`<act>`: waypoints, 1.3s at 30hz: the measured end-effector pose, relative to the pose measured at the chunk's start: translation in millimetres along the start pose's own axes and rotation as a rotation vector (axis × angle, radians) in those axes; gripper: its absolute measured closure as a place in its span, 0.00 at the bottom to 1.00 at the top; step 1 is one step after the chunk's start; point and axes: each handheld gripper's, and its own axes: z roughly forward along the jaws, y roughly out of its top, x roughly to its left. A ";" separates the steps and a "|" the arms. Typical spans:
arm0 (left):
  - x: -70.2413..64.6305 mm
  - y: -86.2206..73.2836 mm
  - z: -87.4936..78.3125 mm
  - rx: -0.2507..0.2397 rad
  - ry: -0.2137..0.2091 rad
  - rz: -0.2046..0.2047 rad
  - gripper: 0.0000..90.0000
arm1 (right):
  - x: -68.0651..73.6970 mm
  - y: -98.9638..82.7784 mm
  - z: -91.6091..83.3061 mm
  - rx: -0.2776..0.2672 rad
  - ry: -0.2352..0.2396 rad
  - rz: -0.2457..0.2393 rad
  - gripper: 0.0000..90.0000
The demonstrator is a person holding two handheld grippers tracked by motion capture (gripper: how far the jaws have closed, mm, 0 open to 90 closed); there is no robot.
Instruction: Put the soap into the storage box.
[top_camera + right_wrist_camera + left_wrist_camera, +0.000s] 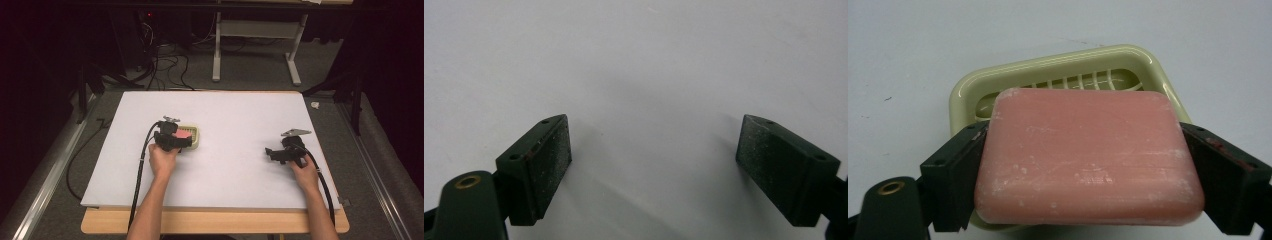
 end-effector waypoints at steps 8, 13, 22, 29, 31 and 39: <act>1.6 0.5 1.2 -0.006 0.006 -0.011 0.15 | 0.0 0.0 0.0 0.000 0.000 0.000 0.17; 2.6 0.9 2.0 -0.009 0.003 -0.026 0.15 | 0.0 0.0 0.0 0.000 0.000 0.000 0.17; 2.1 1.3 2.9 -0.014 0.020 -0.028 0.15 | 0.0 0.0 0.0 -0.001 0.001 0.001 0.17; 3.6 1.0 2.2 -0.016 0.030 -0.015 0.15 | 0.0 0.0 0.0 0.000 0.001 0.000 0.17; 3.8 1.0 2.4 -0.016 0.032 -0.015 0.15 | 0.0 0.0 0.0 0.000 0.000 0.001 0.17; 6.0 1.3 0.4 -0.024 0.017 -0.018 0.12 | -0.1 0.0 0.0 -0.001 0.001 -0.002 0.17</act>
